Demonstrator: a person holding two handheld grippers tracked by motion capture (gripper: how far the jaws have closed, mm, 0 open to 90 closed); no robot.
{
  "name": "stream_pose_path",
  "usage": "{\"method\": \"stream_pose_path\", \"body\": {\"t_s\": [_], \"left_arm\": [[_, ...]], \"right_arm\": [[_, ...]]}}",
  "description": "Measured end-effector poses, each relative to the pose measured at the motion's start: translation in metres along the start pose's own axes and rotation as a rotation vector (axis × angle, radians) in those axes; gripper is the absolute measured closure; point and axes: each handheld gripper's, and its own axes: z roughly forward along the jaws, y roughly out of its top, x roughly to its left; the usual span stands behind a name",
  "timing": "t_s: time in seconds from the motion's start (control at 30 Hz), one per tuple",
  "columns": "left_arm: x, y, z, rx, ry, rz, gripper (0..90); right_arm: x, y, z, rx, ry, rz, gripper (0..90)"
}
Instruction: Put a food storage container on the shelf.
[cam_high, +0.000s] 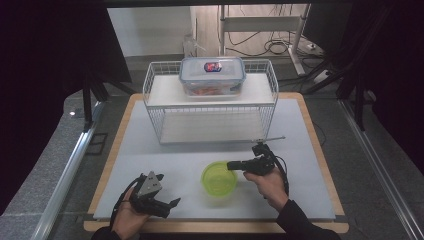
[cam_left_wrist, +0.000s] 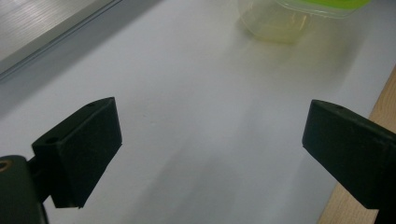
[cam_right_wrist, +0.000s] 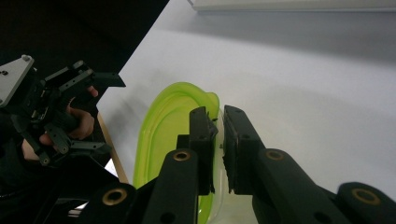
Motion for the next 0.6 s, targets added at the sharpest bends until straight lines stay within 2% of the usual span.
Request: {"method": "stream_pose_path", "body": {"t_s": [0.3,0.37,0.6], "left_arm": [[0.000,0.000,0.000,-0.001,-0.001,-0.001,4.6],[0.000,0.000,0.000,-0.001,0.000,0.000,4.6],[0.000,0.000,0.000,0.000,-0.001,0.000,4.6]], "right_arm": [[0.000,0.008,-0.010,-0.047,0.015,0.004,84.6],[0.000,0.009,-0.010,-0.048,0.002,-0.006,84.6],[0.003,0.014,-0.016,-0.080,0.030,-0.004,84.6]]}}
